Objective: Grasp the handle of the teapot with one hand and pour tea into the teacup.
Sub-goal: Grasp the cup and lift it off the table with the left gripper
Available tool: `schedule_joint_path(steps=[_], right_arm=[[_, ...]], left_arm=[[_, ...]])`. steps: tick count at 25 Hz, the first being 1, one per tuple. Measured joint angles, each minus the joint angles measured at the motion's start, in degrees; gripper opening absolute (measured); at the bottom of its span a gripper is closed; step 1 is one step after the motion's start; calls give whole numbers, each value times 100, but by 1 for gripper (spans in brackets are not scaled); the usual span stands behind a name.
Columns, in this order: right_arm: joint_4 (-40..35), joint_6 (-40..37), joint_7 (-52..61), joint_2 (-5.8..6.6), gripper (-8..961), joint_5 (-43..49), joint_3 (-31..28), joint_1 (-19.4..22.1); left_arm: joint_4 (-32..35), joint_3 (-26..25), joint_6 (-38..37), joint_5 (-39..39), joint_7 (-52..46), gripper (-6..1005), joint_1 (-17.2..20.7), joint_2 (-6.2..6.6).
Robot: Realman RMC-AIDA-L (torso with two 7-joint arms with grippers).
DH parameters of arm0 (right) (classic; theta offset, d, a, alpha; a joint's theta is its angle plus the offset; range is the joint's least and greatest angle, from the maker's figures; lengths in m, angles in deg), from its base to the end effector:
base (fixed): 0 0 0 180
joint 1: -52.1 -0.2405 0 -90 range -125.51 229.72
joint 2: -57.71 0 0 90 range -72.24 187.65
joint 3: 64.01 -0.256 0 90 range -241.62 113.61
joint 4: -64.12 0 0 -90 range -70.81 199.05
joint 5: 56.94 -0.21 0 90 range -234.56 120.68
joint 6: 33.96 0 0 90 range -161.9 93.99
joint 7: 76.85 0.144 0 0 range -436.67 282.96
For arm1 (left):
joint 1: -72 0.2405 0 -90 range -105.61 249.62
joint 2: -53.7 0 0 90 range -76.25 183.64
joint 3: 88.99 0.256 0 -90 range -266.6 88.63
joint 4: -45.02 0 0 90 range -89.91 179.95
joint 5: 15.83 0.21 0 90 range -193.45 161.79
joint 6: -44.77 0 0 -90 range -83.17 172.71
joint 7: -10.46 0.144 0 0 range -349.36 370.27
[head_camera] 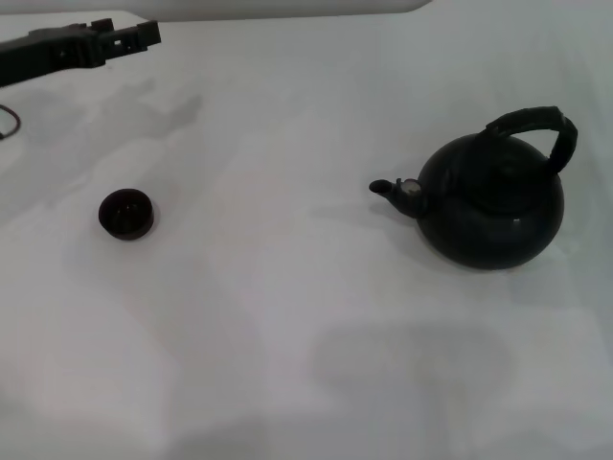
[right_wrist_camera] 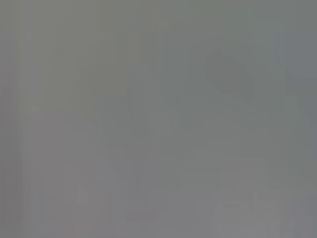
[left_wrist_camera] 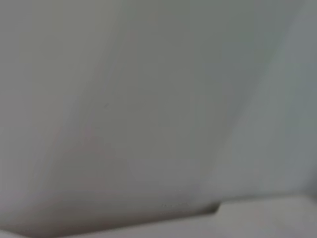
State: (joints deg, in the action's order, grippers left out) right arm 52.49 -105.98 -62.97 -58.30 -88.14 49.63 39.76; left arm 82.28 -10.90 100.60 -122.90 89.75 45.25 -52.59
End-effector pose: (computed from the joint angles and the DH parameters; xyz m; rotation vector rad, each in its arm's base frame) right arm 0.3836 0.2687 0.0279 -1.4598 0.5909 0.6769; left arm -0.2819 0.3919 0.0431 -2.2598 -1.0688 -0.6938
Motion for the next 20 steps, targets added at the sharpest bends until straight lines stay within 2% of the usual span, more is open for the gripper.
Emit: schedule_joint_path(steps=[3,5,6,8,11,16,20], right_arm=[[30,66,0,0,869,0,0,-5],[33,138,0,0,869,0,0,-14],[34,183,0,0,869,0,0,-17],[29,233,0,0,869,0,0,-22],[21,252,0,0,869,0,0,-20],[32,252,0,0,869,1,-5,-25],[27,252,0,0,868,1,-2,-31]], left_arm=[[713,-448,169,1441,-875,886,34,-122],[1459,-998,587,2831,-1604,886,32,-350],[1459,-998,587,2831,-1604,885,32,-350],[1721,-1413,970,3468,-1891,885,-32,-488],[2013,-1689,1274,4081,-2306,885,-91,-590],[2605,-1720,1563,5370,-3115,885,-130,-739],[2851,-1709,1892,5765,-3223,885,-167,-857]])
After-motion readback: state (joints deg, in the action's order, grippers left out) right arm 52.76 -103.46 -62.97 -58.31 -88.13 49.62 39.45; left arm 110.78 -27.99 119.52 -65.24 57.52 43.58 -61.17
